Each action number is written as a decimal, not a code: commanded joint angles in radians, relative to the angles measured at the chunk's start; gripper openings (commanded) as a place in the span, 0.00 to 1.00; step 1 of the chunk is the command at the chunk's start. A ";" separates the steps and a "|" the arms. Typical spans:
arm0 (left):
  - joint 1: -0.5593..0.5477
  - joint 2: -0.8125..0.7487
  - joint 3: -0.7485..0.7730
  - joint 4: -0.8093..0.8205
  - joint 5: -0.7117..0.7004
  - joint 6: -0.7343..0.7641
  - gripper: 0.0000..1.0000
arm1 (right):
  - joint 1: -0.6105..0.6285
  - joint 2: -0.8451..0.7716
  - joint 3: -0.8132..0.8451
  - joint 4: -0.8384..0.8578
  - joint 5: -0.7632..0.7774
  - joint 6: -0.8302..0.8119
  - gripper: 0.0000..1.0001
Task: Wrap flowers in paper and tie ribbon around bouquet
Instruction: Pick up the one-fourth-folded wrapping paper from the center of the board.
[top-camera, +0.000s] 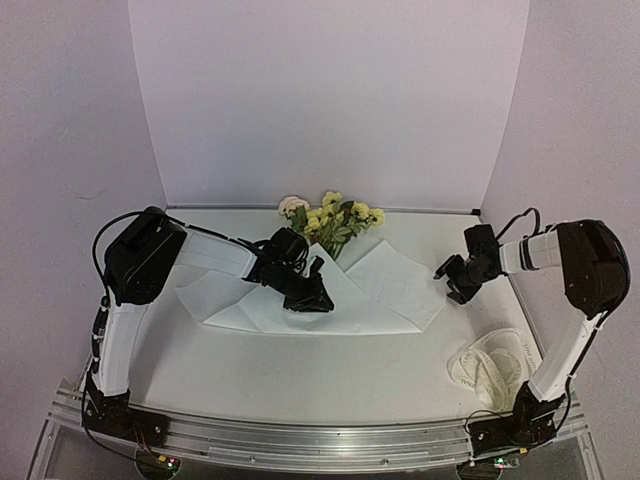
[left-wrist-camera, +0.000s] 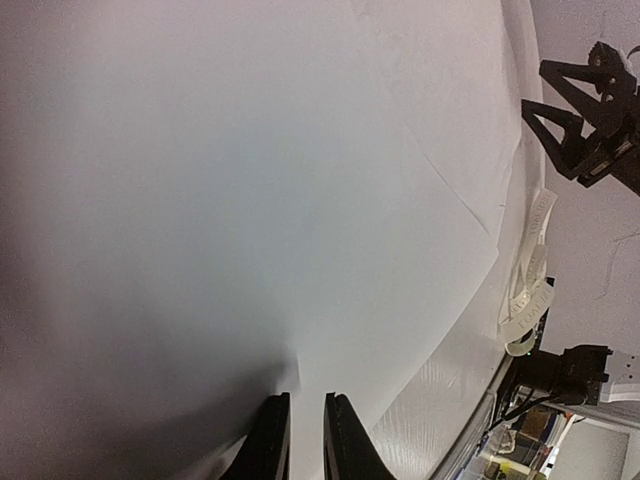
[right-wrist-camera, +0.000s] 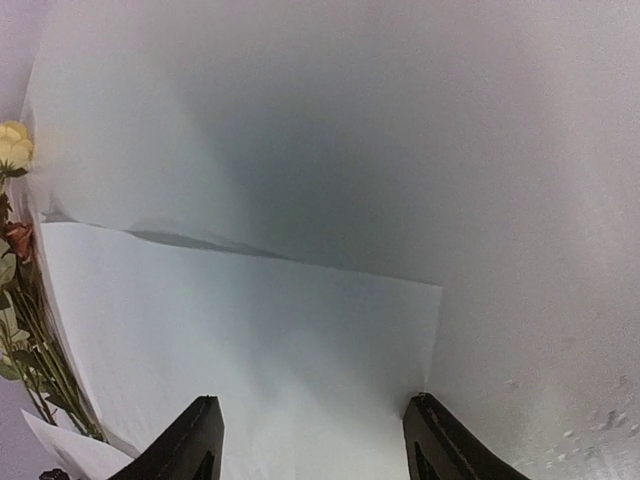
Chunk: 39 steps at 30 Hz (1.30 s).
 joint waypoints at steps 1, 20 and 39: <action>0.001 -0.001 0.006 -0.015 -0.007 -0.005 0.15 | 0.077 0.056 0.008 -0.038 -0.045 0.073 0.64; 0.000 0.005 0.010 0.003 0.001 -0.017 0.15 | 0.091 -0.131 -0.155 -0.030 -0.040 0.043 0.66; -0.004 0.016 0.019 0.000 0.007 -0.026 0.15 | 0.091 -0.202 -0.120 -0.015 0.072 -0.049 0.01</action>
